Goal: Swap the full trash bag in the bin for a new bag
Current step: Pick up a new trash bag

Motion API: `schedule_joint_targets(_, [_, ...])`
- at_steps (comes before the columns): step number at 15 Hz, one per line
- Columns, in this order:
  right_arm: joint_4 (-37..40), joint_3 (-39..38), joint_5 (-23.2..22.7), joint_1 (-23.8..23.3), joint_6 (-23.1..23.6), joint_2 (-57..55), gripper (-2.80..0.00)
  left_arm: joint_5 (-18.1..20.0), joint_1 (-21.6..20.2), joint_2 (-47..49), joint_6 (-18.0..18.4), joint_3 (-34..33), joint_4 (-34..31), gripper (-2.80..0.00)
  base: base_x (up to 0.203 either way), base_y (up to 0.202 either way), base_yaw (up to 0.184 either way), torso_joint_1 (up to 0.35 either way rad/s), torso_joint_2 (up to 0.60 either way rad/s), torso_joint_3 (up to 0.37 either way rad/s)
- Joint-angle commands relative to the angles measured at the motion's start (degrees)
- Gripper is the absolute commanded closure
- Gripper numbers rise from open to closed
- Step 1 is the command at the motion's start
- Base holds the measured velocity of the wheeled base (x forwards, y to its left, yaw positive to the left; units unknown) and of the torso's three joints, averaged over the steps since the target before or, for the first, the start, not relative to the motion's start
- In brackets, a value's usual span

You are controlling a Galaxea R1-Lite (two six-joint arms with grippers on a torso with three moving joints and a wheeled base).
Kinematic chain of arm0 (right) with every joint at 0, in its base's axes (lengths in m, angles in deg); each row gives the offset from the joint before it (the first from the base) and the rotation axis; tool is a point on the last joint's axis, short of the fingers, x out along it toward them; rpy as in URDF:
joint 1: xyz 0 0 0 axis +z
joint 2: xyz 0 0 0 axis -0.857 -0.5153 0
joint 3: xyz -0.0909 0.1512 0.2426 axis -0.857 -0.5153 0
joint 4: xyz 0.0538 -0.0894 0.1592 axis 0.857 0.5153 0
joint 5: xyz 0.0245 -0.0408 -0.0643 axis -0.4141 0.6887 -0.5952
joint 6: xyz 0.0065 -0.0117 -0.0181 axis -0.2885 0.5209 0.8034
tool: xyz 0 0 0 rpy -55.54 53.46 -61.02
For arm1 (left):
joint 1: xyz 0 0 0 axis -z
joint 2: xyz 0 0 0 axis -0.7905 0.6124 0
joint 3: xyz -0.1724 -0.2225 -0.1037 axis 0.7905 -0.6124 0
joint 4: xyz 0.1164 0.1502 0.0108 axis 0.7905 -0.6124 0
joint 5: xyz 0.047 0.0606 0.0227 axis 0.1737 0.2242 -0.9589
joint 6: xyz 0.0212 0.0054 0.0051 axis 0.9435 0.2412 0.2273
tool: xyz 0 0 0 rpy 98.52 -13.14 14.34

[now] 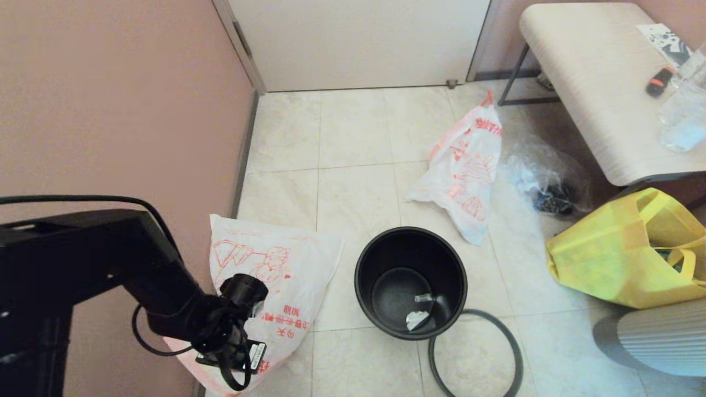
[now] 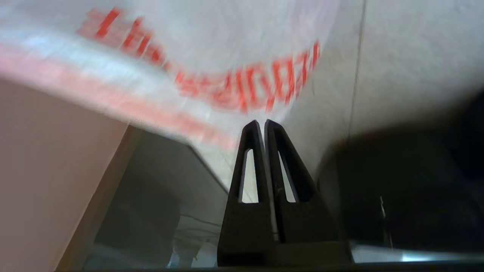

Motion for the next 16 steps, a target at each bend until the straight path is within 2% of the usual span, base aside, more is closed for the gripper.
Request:
schedule_joint_targets(1, [-0.01,-0.02,0.0,0.02,0.01,-0.1,0.0,-0.26,0.17,6.04,-0.06,0.76,1.13,-2.8,0.0,0.0,0.0,0.0,0.0,0.0])
schedule_joint_targets(4, [-0.01,-0.01,0.0,0.02,0.01,-0.1,0.0,-1.5,0.11,7.93,0.05,1.18,3.32,-2.8,0.0,0.0,0.0,0.0,0.0,0.0])
schedule_joint_targets(7, [-0.01,-0.01,0.0,0.02,0.01,-0.1,0.0,-3.37,0.11,9.61,0.19,1.22,9.19,-2.8,0.0,0.0,0.0,0.0,0.0,0.0])
schedule_joint_targets(11, [-0.01,-0.01,0.0,0.02,0.01,-0.1,0.0,-4.2,0.27,10.62,0.91,0.46,9.28,-2.8,0.0,0.0,0.0,0.0,0.0,0.0])
schedule_joint_targets(16, [-0.01,-0.01,0.0,0.02,0.01,-0.1,0.0,-7.01,0.28,11.52,2.59,2.39,9.35,-2.8,0.0,0.0,0.0,0.0,0.0,0.0])
